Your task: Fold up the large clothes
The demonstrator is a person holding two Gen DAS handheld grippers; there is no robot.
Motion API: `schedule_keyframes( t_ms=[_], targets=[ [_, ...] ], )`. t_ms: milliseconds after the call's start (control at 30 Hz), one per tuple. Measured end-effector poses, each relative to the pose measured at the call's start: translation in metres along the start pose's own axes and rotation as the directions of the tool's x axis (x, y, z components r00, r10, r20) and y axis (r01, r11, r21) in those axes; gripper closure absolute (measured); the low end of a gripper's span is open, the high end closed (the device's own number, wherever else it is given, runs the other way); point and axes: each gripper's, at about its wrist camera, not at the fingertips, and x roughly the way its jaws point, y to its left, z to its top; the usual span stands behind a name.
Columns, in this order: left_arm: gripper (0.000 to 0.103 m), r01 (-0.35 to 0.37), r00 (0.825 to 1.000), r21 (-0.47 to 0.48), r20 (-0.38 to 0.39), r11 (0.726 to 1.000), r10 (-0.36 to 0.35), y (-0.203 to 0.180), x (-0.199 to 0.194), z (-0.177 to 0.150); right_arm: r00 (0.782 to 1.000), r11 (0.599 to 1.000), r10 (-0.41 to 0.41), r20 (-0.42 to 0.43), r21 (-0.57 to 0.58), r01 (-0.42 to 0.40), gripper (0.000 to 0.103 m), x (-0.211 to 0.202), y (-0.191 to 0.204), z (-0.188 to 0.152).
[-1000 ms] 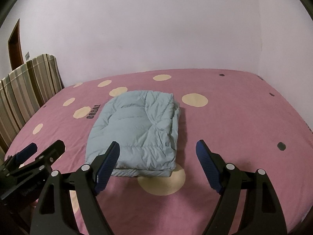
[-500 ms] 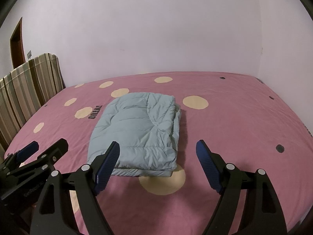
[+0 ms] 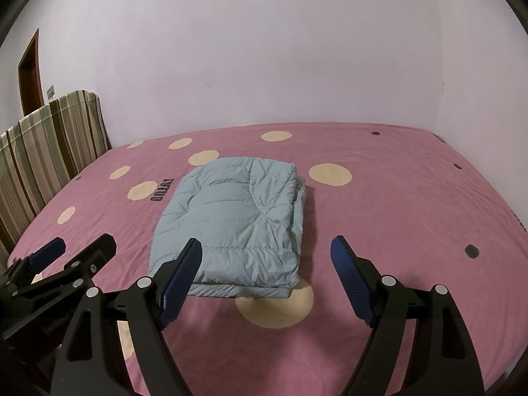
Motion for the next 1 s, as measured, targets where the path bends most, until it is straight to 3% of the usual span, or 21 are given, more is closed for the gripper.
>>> schedule_keyframes(
  t_ms=[1000],
  targets=[
    [0.003, -0.017, 1.0, 0.03, 0.018, 0.999, 0.016, 0.0004, -0.0042, 0.0025, 1.0, 1.0, -0.007, 0.006, 0.015, 0.007, 0.024, -0.0053, -0.0037, 0.0048]
  ],
)
